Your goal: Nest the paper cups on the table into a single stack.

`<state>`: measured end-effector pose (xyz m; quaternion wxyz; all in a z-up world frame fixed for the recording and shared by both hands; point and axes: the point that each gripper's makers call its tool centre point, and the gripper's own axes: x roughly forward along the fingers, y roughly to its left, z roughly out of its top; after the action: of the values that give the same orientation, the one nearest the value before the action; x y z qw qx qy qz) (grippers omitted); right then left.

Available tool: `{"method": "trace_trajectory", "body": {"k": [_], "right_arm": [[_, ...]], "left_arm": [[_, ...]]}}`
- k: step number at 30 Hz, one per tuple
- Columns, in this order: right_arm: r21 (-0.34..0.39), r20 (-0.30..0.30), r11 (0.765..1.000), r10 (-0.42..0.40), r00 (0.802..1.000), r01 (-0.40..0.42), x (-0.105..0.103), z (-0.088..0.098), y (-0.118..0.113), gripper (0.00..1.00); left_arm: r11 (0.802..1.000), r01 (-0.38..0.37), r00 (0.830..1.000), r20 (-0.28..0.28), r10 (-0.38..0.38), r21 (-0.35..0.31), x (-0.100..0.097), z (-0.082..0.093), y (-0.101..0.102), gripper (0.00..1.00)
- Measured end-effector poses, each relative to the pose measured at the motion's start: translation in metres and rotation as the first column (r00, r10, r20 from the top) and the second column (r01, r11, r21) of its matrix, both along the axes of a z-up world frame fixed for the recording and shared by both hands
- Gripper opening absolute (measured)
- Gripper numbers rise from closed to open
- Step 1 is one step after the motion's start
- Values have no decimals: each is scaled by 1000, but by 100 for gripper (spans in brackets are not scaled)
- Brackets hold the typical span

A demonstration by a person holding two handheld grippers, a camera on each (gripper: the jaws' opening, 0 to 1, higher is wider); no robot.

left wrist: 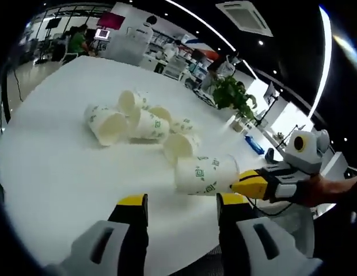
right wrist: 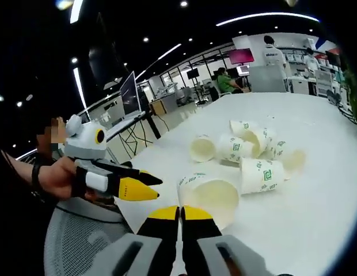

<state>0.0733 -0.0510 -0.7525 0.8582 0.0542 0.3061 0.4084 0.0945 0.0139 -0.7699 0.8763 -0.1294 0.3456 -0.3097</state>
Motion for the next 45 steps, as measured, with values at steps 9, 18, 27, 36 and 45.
{"method": "trace_trajectory", "body": {"k": [9, 18, 27, 36, 45], "right_arm": [[-161, 31, 981, 117, 993, -110, 3, -19, 8, 0], [-249, 54, 951, 203, 978, -184, 9, -23, 27, 0], [-330, 88, 919, 259, 962, -217, 21, -18, 38, 0], [-465, 103, 837, 377, 920, -291, 25, -26, 51, 0], [-489, 117, 822, 394, 912, -292, 29, -24, 62, 1]], "left_arm": [[994, 10, 999, 42, -15, 111, -8, -4, 15, 47], [991, 3, 997, 73, -13, 132, -11, 3, 23, 47], [990, -11, 997, 74, 1, 141, -13, 4, 29, 47], [991, -39, 998, 56, 32, 125, -10, -3, 36, 47], [992, -53, 997, 55, 47, 115, -10, -2, 37, 46]]}}
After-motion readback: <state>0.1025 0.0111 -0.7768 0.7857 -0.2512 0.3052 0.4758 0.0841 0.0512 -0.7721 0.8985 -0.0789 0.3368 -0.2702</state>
